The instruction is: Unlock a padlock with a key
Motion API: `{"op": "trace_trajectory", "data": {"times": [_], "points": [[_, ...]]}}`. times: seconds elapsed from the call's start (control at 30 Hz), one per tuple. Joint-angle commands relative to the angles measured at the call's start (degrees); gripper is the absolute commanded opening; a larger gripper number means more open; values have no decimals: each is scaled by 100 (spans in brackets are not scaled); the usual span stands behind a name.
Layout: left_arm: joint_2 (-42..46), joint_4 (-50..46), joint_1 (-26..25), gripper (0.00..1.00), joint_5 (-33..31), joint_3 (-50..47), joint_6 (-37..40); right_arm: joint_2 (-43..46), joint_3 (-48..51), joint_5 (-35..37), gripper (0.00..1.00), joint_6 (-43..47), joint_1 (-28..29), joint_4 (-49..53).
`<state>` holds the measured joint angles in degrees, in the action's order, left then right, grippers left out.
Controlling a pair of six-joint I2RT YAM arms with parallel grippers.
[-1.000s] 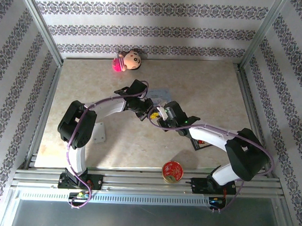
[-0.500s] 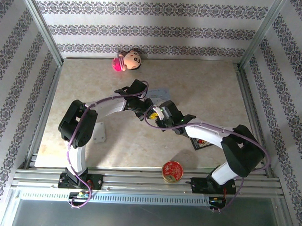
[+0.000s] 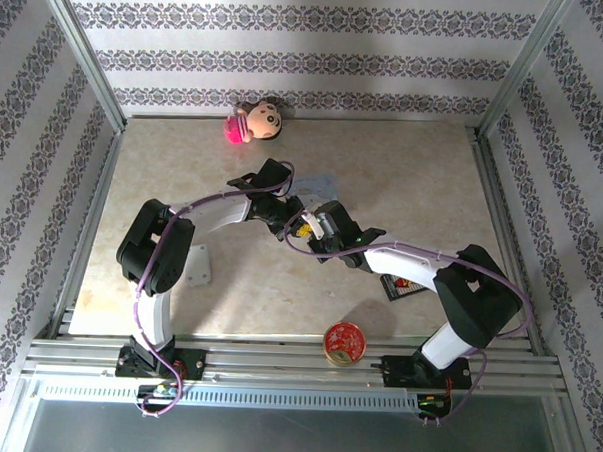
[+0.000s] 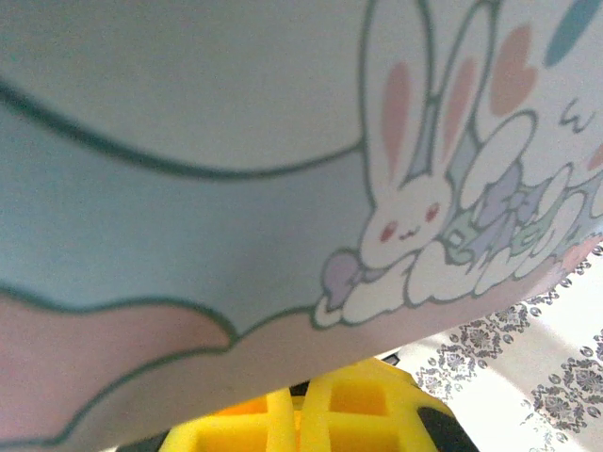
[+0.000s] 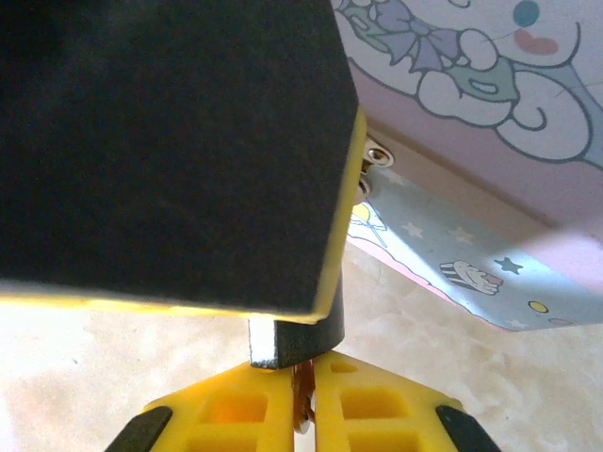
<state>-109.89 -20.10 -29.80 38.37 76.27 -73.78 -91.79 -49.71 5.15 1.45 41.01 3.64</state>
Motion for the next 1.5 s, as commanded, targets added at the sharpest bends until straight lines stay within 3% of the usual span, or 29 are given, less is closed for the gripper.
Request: {"op": "trace_trajectory", "data": {"times": [0.0, 0.27, 0.5, 0.7, 0.8, 0.9, 1.0, 1.1, 1.27, 1.33, 1.4, 1.47], "points": [[17, 313, -15, 0, 656, 27, -163, -138, 29, -58, 8, 21, 16, -128], [27, 349, 11, 0, 692, 55, -173, -131, 146, -176, 0, -14, -129, -152], [82, 545, 16, 0, 676, -92, -137, -95, 157, -2554, 0, -889, -867, -513], [70, 892, 11, 0, 733, -293, -243, -635, 135, -4444, 0, -1980, -1684, -1123], [58, 1025, 17, 0, 745, -377, -275, -841, 290, -5149, 0, -2665, -1963, -1898], [89, 1262, 16, 0, 709, -551, -403, -982, 448, -5419, 0, -3375, -2175, -2642], [125, 1529, 17, 16, 620, -799, -524, -1189, 665, -5648, 0, -4385, -2422, -3783], [160, 1922, 0, 35, 585, -1124, -748, -1377, 733, -5552, 0, -4858, -2502, -4223], [292, 2344, -26, 55, 470, -1408, -919, -1633, 946, -5307, 0, -5422, -2502, -5041], [410, 2427, -22, 57, 381, -1472, -919, -1750, 1047, -5267, 0, -5666, -2502, -5488], [522, 2513, -20, 76, 318, -1514, -911, -1880, 1141, -5226, 0, -5955, -2494, -5984], [672, 2528, -23, 85, 203, -1510, -818, -1891, 1224, -5041, 0, -6016, -2469, -6127]]}}
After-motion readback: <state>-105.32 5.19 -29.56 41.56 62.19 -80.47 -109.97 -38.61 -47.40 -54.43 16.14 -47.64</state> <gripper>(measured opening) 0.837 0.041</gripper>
